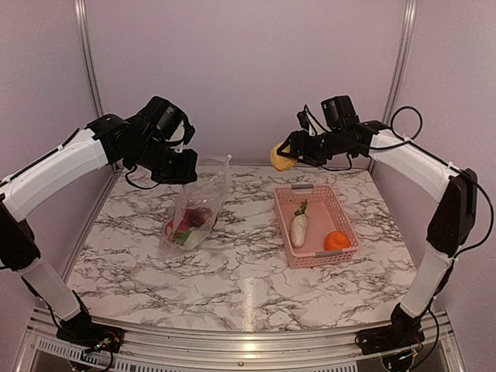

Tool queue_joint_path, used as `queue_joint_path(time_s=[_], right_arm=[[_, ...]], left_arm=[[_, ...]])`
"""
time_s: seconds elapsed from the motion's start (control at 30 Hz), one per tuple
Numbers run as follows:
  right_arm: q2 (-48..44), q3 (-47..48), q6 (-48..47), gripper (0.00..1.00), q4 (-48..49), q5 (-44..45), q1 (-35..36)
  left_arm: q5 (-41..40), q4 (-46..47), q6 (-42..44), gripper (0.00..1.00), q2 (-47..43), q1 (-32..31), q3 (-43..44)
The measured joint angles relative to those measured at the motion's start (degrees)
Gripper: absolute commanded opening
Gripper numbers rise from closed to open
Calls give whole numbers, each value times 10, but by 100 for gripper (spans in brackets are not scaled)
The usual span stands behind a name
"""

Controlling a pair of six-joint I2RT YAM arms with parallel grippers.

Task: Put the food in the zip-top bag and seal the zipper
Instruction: Place the fake fruit in the zipper food storage bag.

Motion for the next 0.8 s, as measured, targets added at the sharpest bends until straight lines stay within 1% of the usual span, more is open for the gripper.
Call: queue_joint_path(time_s=[0.23,0.47,0.6,0.8], right_arm=[[2,57,11,57,39,-30,78],[22,107,17,57,69,-44,135],[39,114,21,57,79,-50,161],[68,117,30,57,89,-65,183]], left_arm=[[0,0,-1,0,0,0,0],[0,4,-10,0,-2,0,-7],[2,12,-16,0,-8,0,-17],[6,15,-26,0,-14,0,-19]])
